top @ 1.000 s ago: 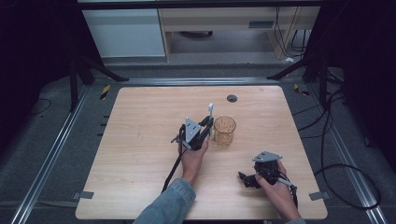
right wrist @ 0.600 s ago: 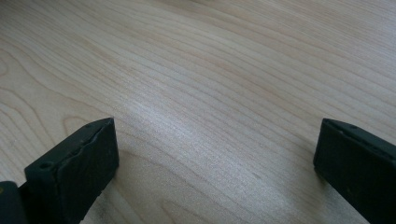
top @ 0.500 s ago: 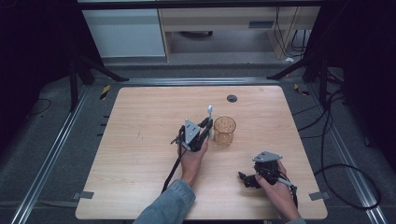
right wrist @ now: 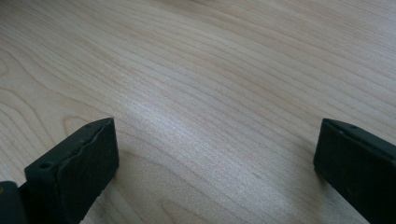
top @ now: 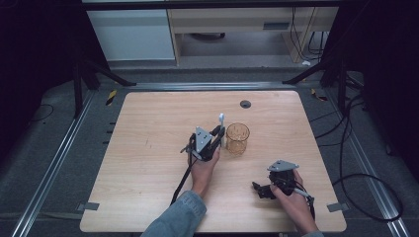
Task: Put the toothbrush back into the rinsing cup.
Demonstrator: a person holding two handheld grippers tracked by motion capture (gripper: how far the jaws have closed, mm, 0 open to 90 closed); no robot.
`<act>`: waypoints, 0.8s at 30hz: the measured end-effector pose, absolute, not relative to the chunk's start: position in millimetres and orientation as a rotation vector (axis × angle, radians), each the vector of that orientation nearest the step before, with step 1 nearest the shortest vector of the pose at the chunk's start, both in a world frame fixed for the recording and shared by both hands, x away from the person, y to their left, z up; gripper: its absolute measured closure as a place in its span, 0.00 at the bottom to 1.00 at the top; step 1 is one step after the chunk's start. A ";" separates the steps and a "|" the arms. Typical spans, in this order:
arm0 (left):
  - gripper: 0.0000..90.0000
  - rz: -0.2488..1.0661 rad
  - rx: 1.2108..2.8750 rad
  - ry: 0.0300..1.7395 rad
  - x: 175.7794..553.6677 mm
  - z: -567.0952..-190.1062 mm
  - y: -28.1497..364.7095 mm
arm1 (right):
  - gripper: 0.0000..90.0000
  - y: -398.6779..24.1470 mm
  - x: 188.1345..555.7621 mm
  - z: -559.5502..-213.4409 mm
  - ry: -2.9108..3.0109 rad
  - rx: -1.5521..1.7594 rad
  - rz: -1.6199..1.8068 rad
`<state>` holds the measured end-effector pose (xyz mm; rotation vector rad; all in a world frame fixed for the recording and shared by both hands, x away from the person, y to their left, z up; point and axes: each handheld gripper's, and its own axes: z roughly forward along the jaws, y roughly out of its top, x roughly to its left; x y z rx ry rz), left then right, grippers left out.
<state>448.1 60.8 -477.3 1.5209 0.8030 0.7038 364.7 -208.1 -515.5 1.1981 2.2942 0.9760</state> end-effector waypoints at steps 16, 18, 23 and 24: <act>0.85 0.686 1.525 0.807 446.8 -475.1 61.3 | 0.00 -208.0 364.7 -515.5 2.295 1.199 0.977; 0.83 0.681 1.528 0.808 446.2 -474.1 61.8 | 0.00 -208.1 364.7 -515.5 2.294 1.198 0.976; 0.71 0.686 1.555 0.808 443.9 -467.7 64.4 | 0.00 -208.0 364.6 -515.4 2.295 1.200 0.976; 0.68 0.687 1.559 0.807 442.9 -466.3 65.4 | 0.00 -208.0 364.6 -515.5 2.295 1.200 0.976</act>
